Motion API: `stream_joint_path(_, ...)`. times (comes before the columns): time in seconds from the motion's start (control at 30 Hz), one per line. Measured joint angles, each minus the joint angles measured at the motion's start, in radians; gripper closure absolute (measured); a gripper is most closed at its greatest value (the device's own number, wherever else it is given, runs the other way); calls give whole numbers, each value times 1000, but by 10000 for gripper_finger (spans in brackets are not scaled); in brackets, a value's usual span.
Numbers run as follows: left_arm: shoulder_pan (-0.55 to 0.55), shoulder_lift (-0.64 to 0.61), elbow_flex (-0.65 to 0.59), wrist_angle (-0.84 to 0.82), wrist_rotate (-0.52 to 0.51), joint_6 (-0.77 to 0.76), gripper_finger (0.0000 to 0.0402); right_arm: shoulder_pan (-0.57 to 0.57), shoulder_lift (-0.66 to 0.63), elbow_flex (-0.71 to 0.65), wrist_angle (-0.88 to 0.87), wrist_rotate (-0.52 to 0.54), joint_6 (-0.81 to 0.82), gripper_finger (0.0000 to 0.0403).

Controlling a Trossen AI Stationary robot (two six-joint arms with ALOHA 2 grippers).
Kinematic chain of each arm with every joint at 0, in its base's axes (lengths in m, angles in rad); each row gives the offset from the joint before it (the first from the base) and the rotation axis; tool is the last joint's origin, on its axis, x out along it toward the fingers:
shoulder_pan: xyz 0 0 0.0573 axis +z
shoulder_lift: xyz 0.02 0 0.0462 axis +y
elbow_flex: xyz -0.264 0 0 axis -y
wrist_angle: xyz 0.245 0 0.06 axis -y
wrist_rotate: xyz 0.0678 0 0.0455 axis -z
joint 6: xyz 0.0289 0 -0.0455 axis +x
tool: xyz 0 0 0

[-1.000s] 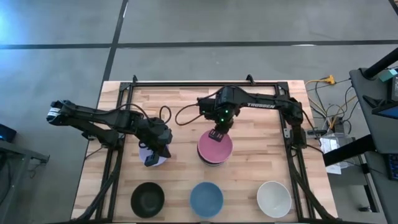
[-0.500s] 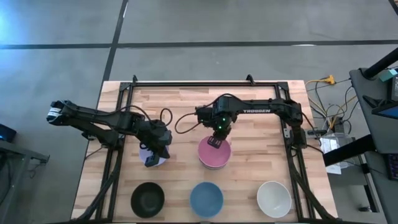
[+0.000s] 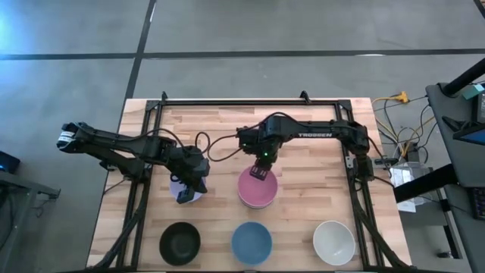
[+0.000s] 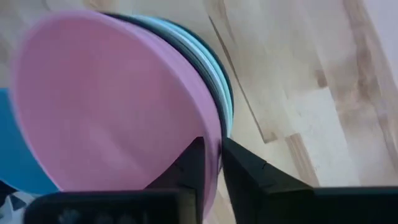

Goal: Nest bowls inside each other
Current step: Stack the pink bowl into the top black bowl

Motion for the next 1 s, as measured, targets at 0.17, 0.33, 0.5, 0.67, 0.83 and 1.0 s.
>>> stream_joint_path(0.17, 0, 0, 0, 1, 0, 0, 402, 0, -1, 18, 1, 0, -7, 306)
stream_joint_path(0.33, 0, 0, 0, 1, 0, -1, 402, 3, -20, 33, 2, 1, -3, 285)
stream_joint_path(0.5, 0, 0, 0, 0, 0, -2, 402, 22, -95, 4, 8, -2, -2, 305)
stream_joint_path(0.67, 0, 0, 0, 1, 0, -2, 402, 25, -158, -69, 27, -1, 2, 381)
stream_joint_path(0.83, 0, 0, 0, 3, 0, -1, 402, 25, -165, -153, 95, 26, 30, 393)
stream_joint_path(1.0, 0, 0, 0, 2, 0, -1, 402, 43, -149, -211, 154, 26, 73, 394)
